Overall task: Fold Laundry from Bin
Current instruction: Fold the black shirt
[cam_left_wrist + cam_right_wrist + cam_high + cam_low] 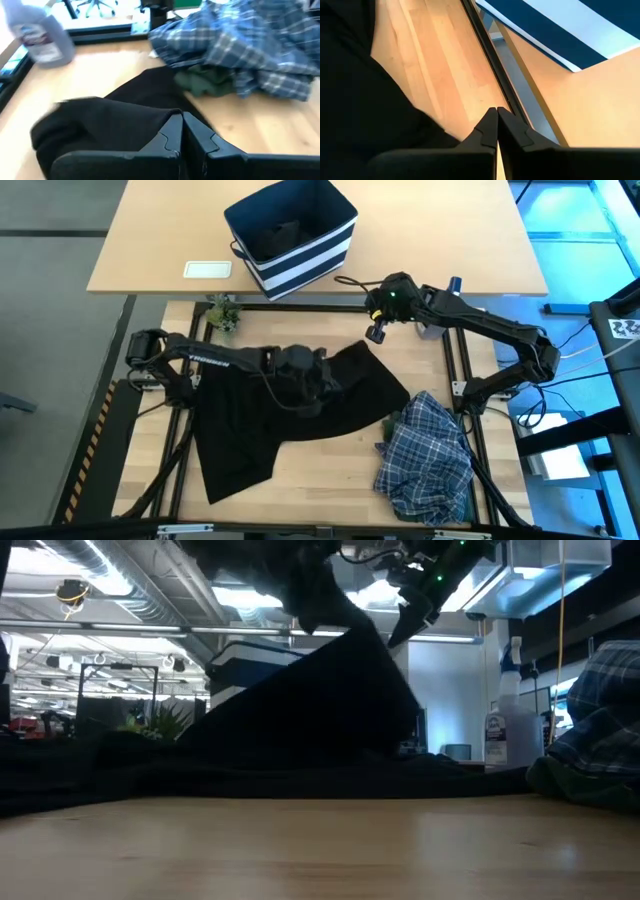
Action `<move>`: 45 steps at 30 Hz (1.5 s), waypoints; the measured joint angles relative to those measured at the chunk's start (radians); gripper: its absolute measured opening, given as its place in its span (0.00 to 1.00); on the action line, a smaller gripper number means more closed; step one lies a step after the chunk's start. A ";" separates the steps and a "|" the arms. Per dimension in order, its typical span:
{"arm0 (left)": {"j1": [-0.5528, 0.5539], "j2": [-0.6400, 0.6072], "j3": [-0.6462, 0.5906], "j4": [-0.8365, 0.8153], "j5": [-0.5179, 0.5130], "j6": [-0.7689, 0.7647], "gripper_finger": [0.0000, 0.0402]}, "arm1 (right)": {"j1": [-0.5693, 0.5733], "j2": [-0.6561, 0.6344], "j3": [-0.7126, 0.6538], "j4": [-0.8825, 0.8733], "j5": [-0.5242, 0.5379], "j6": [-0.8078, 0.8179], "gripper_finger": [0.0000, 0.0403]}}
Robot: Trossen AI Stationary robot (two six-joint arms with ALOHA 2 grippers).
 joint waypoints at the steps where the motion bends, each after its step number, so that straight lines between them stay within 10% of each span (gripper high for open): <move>1: -0.015 0.000 0.000 0.008 -0.001 -0.002 0.00 | 0.000 0.000 0.000 0.001 0.000 0.000 0.01; 21: -0.122 0.226 0.002 0.296 0.030 -0.042 0.01 | 0.000 0.001 0.000 -0.016 -0.011 0.029 0.01; 29: -0.079 0.308 0.001 0.464 0.052 -0.087 0.22 | 0.000 0.001 0.000 -0.021 -0.045 0.029 0.01; 39: -0.071 0.190 0.002 0.362 0.031 -0.041 0.52 | 0.004 0.001 0.000 -0.068 -0.089 0.029 0.01; 45: -0.097 0.036 0.002 0.006 -0.195 0.031 0.52 | 0.097 0.001 0.000 -0.125 -0.101 0.032 0.01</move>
